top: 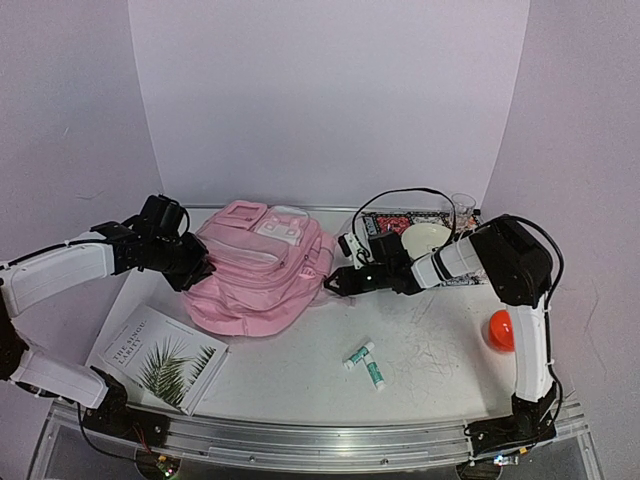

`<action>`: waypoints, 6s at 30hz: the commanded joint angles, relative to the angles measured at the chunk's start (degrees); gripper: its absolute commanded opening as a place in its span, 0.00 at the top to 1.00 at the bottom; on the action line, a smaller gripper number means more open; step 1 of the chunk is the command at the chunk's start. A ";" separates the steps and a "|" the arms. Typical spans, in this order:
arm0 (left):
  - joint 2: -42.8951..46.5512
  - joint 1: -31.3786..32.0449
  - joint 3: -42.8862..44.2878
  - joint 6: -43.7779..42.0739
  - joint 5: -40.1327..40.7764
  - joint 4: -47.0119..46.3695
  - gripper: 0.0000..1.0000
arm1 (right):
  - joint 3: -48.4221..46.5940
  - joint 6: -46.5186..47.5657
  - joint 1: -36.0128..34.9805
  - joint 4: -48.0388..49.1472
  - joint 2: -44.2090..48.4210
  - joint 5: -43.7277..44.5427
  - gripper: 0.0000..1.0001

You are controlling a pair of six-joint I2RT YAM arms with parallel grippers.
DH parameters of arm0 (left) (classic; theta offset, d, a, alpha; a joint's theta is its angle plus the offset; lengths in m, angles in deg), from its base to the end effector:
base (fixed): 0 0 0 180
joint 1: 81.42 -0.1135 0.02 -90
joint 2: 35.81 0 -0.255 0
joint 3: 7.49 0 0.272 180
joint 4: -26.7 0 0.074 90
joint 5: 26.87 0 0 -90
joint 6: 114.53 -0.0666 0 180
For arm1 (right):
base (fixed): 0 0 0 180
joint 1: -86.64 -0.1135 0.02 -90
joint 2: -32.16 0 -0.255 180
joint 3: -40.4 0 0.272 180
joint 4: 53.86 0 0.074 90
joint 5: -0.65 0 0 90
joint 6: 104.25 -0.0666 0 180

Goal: Pack the student bag
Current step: Grab the largest pocket of the student bag, then unzip the largest pocket of the student bag, then grab the largest pocket of the student bag, then unzip the largest pocket of the student bag.

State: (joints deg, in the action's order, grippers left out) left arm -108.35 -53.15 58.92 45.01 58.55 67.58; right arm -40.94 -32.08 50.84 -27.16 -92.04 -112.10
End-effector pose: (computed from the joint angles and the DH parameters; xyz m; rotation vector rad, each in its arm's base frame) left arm 0.2702 -0.1513 0.2250 -0.8717 2.4301 -0.8340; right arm 0.3846 0.3091 0.1017 -0.5908 1.8647 1.0028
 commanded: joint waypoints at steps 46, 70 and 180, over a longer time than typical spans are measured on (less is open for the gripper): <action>-0.17 0.11 2.46 2.97 -1.25 -11.53 1.00 | 1.91 2.76 -10.82 -12.62 11.31 7.42 1.00; -0.15 0.12 2.28 0.93 6.86 -13.31 1.00 | -6.14 0.30 -15.53 -40.02 16.73 7.86 1.00; 3.25 2.43 -5.80 8.67 9.35 -20.64 1.00 | -14.40 -11.58 -24.90 -25.69 9.60 1.19 1.00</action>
State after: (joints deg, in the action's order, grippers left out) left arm -104.24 -52.13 51.33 51.54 66.30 58.02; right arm -45.95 -42.13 29.52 -50.39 -81.07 -104.31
